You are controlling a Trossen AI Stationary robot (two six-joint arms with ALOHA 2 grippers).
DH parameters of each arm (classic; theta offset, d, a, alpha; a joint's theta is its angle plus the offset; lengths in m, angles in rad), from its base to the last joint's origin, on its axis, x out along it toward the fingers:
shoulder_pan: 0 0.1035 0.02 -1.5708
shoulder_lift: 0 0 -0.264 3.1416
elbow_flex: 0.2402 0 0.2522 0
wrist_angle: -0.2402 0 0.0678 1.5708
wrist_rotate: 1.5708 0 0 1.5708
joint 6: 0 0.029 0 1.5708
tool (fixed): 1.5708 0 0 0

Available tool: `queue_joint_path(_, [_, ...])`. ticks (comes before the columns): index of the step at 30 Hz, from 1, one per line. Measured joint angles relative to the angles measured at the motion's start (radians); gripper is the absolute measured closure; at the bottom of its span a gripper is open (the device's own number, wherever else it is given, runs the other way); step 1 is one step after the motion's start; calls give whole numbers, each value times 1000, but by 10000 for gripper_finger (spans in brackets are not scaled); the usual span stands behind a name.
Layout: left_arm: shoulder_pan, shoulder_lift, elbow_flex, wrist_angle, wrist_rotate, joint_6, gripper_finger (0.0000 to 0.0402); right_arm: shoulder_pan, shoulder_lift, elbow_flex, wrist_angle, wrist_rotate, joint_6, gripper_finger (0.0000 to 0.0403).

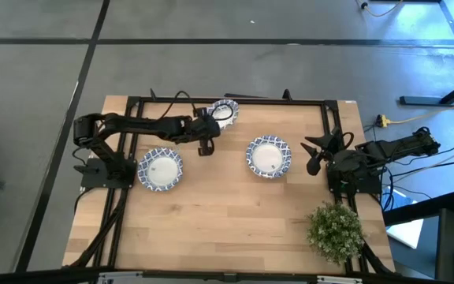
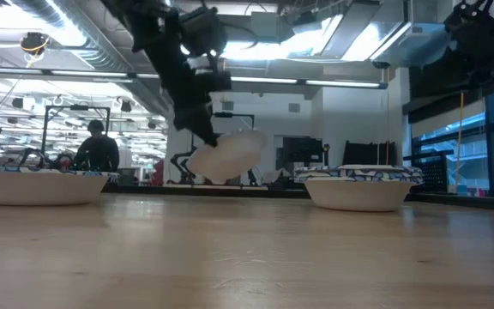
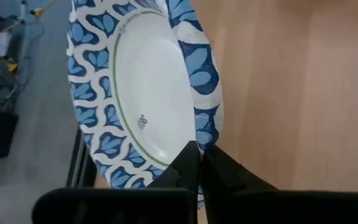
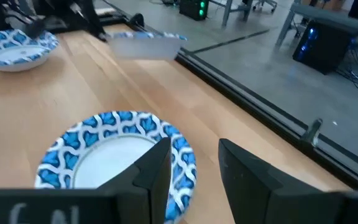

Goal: Nest bowls inside each other
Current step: Stack the blue bowl on the blue bowls

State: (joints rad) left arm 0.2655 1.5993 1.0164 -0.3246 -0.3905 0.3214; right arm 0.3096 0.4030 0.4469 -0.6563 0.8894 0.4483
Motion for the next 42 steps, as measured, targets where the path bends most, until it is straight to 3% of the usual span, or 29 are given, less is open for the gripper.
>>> queue_joint_path(5, [-50,0,99,-86,45,0,401,0,0,0,-45,0,53,267])
queue_joint_path(17, [-180,29,298,-81,65,1,401,0,0,0,-45,0,67,267])
queue_joint_path(20, [-183,89,349,-76,134,-4,401,0,0,0,-45,0,67,267])
queue_joint_path(24, [-209,196,428,-90,150,14,401,0,0,0,-44,0,67,267])
queue_joint_path(35, [-260,440,682,-177,129,74,401,0,0,0,-44,-39,66,267])
queue_joint_path(42, [-280,550,739,-248,114,75,401,0,0,0,-44,-45,65,267])
